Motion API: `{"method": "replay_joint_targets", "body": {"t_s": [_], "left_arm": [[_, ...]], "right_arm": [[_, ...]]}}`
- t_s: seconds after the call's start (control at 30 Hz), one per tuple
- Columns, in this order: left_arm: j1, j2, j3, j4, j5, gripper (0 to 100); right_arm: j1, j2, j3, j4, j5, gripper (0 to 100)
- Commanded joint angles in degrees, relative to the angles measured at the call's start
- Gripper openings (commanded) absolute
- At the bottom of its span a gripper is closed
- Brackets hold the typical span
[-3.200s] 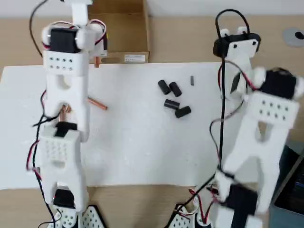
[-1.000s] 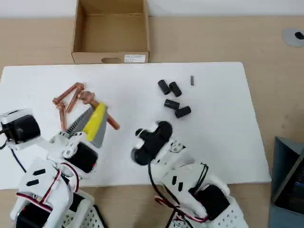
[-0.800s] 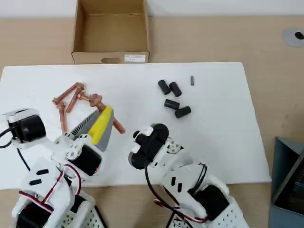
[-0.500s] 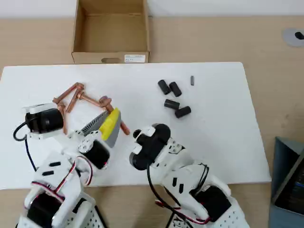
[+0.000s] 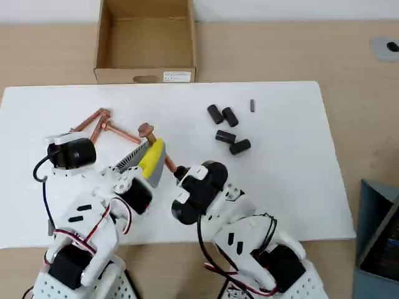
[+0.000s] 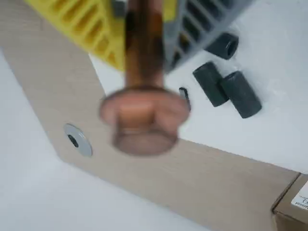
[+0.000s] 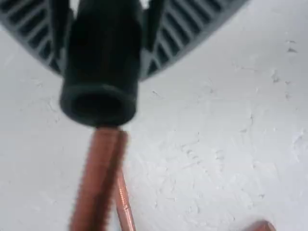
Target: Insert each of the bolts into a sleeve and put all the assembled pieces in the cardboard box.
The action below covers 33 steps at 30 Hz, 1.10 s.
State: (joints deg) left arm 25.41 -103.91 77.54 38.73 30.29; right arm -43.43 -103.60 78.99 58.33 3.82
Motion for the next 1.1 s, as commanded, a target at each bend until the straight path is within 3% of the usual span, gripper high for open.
{"method": "replay_joint_targets", "body": {"t_s": [0.0, 0.57, 0.87, 1.07], "left_arm": [[0.53, -0.4, -0.26, -1.32, 2.02, 0], [5.89, -0.4, -0.26, 1.58, 1.76, 0], [14.42, -0.4, -0.18, 8.26, -9.41, 0], [18.2, -0.4, 1.76, 11.16, -12.48, 0]], "right_arm": [[-0.75, -9.01, -3.47, -1.41, 0.0, 0.9], [-0.75, -9.01, -3.47, -1.23, 0.26, 0.9], [-0.75, -9.01, -3.47, -1.14, 0.26, 0.9], [-0.75, -9.01, -3.47, -1.14, 0.35, 0.9]]}}
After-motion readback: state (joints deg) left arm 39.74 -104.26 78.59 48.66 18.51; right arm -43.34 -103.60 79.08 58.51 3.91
